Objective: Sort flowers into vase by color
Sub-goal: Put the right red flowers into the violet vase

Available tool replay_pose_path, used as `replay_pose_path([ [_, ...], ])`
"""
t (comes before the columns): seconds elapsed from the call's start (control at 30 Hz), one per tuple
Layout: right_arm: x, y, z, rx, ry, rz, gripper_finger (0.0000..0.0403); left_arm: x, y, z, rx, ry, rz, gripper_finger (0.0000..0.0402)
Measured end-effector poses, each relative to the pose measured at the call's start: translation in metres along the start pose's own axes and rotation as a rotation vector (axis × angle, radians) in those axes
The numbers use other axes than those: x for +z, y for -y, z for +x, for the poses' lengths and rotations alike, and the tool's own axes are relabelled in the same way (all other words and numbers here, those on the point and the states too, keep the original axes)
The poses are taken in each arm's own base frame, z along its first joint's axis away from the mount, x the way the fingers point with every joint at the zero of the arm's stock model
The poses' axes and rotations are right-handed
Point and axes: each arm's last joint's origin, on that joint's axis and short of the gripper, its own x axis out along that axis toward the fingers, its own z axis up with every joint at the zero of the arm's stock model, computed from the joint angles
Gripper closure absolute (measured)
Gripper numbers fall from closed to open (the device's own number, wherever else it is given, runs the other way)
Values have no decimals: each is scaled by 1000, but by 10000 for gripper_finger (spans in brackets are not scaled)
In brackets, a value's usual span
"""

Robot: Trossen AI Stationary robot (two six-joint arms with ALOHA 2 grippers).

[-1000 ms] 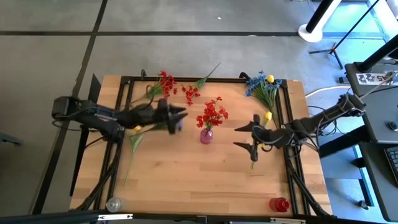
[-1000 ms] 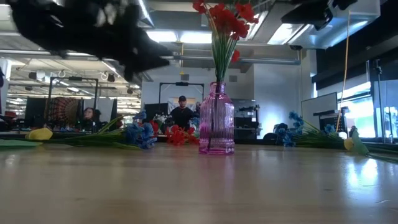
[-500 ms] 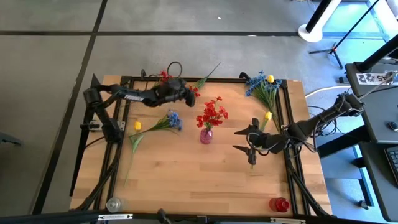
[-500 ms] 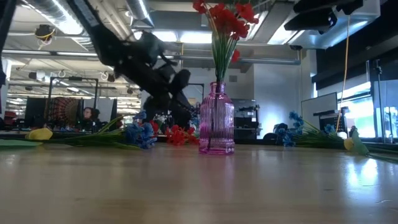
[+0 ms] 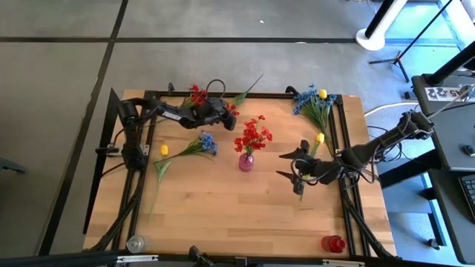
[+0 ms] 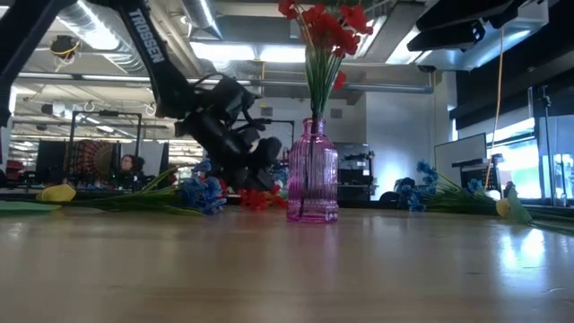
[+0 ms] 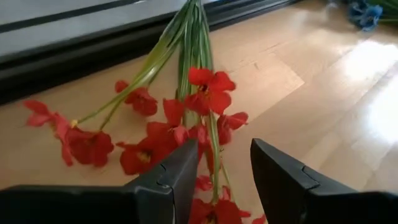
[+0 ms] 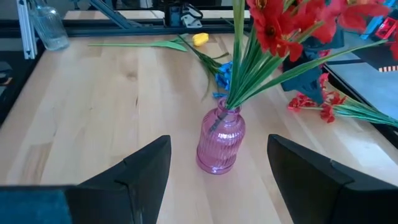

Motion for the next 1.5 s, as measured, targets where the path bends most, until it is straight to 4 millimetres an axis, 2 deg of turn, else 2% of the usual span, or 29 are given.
replay_pose_path([
  [0.17, -1, -2, 3, 1, -6, -3, 137, -10, -4, 7, 66, -18, -7, 259],
  [0.37, -2, -4, 5, 3, -11, -6, 137, -22, 0, 14, 105, -25, 2, 265],
  [0.47, -2, -4, 5, 4, -11, 2, 137, -27, 5, 14, 152, -7, 22, 297],
  [0.6, -2, -4, 5, 5, -11, 11, 137, -32, 16, 7, 252, 37, 90, 381],
  [0.7, -2, -4, 5, 5, -12, 11, 137, -26, 31, -10, 299, 100, 178, 393],
  [0.8, -2, -4, 5, 5, -11, 11, 137, -15, 53, -39, 339, 163, 264, 398],
  [0.87, -2, -4, 5, 13, -15, 9, 137, -9, 68, -67, 349, 190, 334, 398],
  [1.03, -2, -6, 5, 83, -27, -21, 137, -2, 99, -157, 273, 242, 491, 399],
  [1.17, 4, -11, 4, 204, 20, -63, 137, -8, 110, -230, 60, 269, 496, 400],
  [1.27, 10, -15, 3, 284, 74, -88, 137, -18, 115, -272, -156, 256, 514, 400],
  [1.4, 15, -18, 1, 381, 106, -76, 137, -35, 122, -314, -448, 219, 568, 400],
  [1.5, 13, -25, -3, 447, 98, -64, 137, -47, 132, -335, -628, 208, 581, 400],
])
